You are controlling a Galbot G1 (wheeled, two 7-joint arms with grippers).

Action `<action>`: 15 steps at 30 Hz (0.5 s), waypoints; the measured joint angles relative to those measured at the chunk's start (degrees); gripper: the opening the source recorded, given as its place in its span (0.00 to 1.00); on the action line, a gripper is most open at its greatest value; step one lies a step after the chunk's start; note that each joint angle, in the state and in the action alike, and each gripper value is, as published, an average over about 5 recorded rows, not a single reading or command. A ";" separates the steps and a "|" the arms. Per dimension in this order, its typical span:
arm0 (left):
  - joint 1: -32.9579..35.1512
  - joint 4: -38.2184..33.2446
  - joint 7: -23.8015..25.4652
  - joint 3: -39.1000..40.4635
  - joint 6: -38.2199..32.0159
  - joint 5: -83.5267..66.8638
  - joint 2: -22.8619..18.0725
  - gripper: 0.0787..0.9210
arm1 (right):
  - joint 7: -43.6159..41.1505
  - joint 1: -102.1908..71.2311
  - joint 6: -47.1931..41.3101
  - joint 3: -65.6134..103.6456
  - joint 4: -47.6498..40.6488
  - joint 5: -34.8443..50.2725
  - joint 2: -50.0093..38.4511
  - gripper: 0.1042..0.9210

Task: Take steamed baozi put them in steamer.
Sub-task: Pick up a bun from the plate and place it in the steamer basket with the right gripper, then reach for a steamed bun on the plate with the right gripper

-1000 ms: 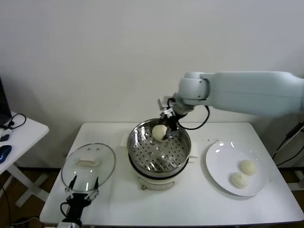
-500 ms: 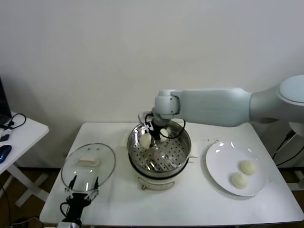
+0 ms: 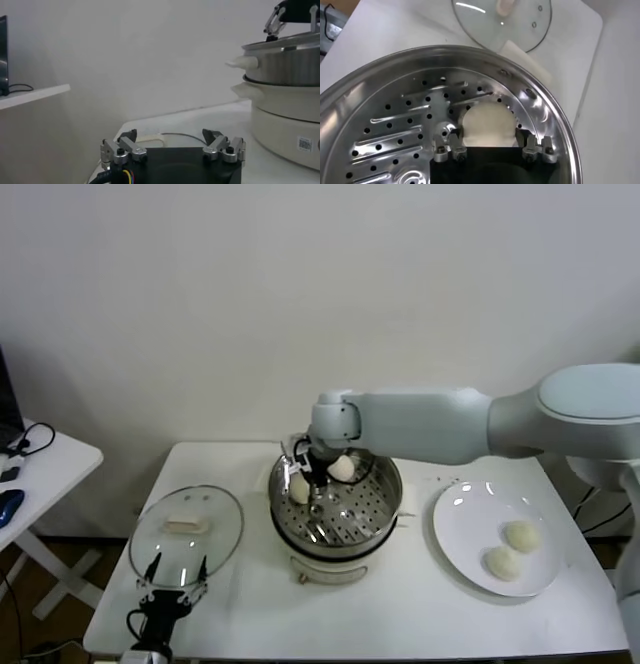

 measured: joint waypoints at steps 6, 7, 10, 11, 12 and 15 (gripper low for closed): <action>0.14 -0.16 0.01 0.00 0.02 0.00 0.02 0.88 | -0.61 1.22 0.74 -0.21 0.96 0.19 -0.86 0.86; 0.16 -0.19 0.01 0.00 0.03 0.00 0.03 0.88 | -0.82 1.70 0.95 -0.37 1.29 0.31 -1.18 0.87; 0.26 -0.32 0.01 0.02 0.04 0.01 0.07 0.88 | -1.71 3.69 1.77 -1.07 2.66 0.85 -2.71 0.88; 0.29 -0.37 0.02 0.03 0.04 0.02 0.09 0.88 | -2.09 4.51 2.07 -1.35 3.27 1.10 -3.46 0.88; 0.32 -0.44 0.02 0.06 0.04 0.03 0.11 0.88 | -2.47 5.36 2.35 -1.64 3.94 1.37 -4.32 0.88; 0.41 -0.63 0.02 0.13 0.05 0.07 0.23 0.88 | -3.69 8.18 3.20 -2.59 6.32 2.25 -7.57 0.88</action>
